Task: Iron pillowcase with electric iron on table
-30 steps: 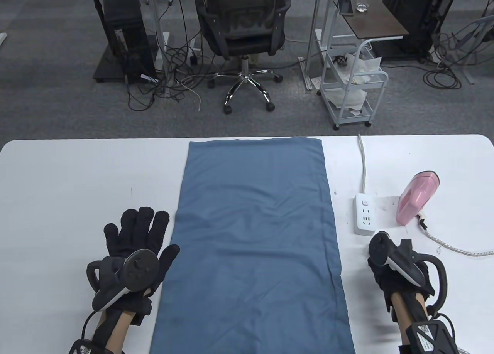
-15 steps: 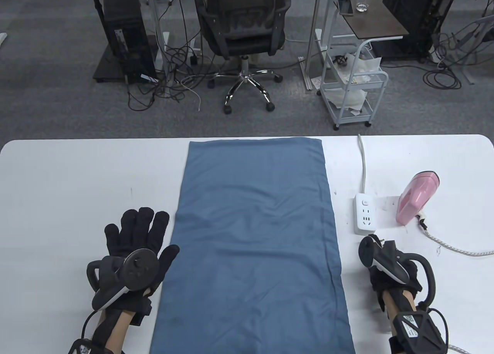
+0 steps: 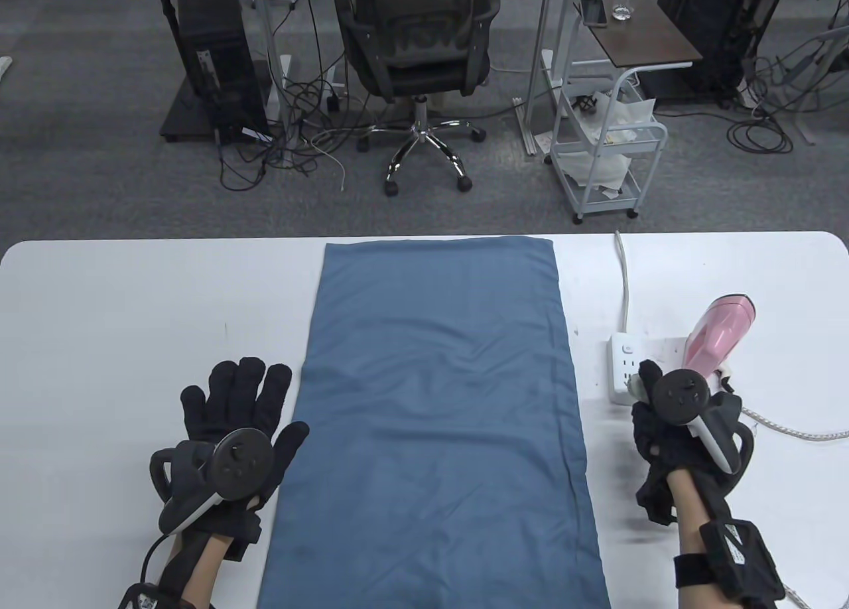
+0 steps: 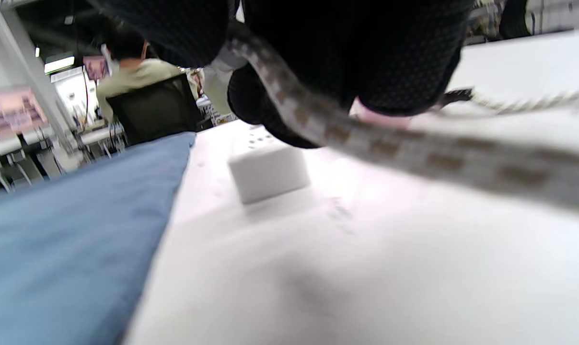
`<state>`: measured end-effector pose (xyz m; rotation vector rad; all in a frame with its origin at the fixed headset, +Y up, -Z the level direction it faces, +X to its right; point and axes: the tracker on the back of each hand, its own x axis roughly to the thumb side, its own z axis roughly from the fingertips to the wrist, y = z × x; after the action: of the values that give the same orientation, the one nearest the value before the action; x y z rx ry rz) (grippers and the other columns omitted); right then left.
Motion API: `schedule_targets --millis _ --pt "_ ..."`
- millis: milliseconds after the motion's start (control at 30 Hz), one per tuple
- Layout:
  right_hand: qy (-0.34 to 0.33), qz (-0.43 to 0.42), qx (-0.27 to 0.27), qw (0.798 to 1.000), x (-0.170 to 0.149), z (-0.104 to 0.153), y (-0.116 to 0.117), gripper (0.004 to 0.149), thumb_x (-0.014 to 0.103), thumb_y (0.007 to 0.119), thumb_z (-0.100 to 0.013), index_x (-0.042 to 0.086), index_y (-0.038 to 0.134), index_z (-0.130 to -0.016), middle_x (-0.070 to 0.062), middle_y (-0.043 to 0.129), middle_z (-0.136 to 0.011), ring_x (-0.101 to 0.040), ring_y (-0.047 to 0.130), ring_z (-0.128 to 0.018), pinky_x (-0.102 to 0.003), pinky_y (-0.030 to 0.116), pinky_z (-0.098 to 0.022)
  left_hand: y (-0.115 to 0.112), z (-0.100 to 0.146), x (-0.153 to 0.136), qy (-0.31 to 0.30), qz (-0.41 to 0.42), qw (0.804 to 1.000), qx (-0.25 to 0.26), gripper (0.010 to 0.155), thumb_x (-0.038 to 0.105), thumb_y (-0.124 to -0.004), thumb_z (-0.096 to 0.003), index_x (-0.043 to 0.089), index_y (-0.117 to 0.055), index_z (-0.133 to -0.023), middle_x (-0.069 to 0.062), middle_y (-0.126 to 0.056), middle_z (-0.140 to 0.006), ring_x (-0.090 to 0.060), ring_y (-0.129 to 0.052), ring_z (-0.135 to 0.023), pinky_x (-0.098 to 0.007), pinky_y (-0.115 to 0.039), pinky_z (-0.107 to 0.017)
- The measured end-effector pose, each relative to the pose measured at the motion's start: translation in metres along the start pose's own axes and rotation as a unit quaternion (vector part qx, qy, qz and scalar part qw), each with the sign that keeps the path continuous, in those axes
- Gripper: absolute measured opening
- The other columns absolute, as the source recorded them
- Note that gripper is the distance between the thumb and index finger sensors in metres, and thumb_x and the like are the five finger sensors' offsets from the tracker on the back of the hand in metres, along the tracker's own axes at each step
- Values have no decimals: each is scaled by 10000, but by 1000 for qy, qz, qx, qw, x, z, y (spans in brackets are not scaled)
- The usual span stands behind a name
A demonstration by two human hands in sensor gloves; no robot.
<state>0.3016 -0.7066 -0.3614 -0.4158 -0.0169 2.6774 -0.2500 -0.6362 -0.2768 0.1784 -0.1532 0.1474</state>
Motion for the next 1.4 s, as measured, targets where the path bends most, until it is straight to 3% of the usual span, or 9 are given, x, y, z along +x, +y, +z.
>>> schedule_targets --millis 133,500,667,1200,1400 --pt "30 -54 -21 998 -3 -14 4 577 315 687 -533 268 474 -1066 -96 936 -804 -244 988 -588 -484 847 -510 0 0 0 1 -2 1000 -2 759 623 -570 -516 355 -227 -1138 -78 -219 -1235 -424 -194 -1149 -725 -217 -769" --pt "61 -63 -30 996 -12 -24 17 562 315 683 -532 253 505 -1062 -107 944 -795 -245 1000 -577 -481 855 -499 0 -1 0 3 -3 1000 -6 759 622 -571 -517 354 -229 -1139 -79 -221 -1235 -424 -198 -1149 -726 -218 -768" --pt "63 -49 -32 996 -9 -25 21 565 317 690 -530 241 513 -1061 -108 953 -787 -246 1006 -571 -478 859 -494 0 -1 0 3 -3 1000 -6 758 622 -569 -516 353 -230 -1139 -79 -222 -1235 -425 -199 -1148 -726 -219 -768" --pt "33 109 -14 993 14 -27 33 589 324 668 -540 178 463 -1072 -97 953 -779 -264 992 -588 -500 835 -516 -2 -1 1 1 -6 1000 -10 757 623 -568 -517 355 -230 -1139 -80 -222 -1235 -424 -199 -1149 -726 -219 -769" --pt "42 88 -13 995 12 -27 37 589 310 666 -544 162 456 -1074 -114 945 -782 -288 980 -595 -522 817 -527 -3 -1 1 2 -7 1000 -13 759 622 -569 -516 354 -229 -1139 -79 -222 -1235 -425 -200 -1149 -726 -220 -769"
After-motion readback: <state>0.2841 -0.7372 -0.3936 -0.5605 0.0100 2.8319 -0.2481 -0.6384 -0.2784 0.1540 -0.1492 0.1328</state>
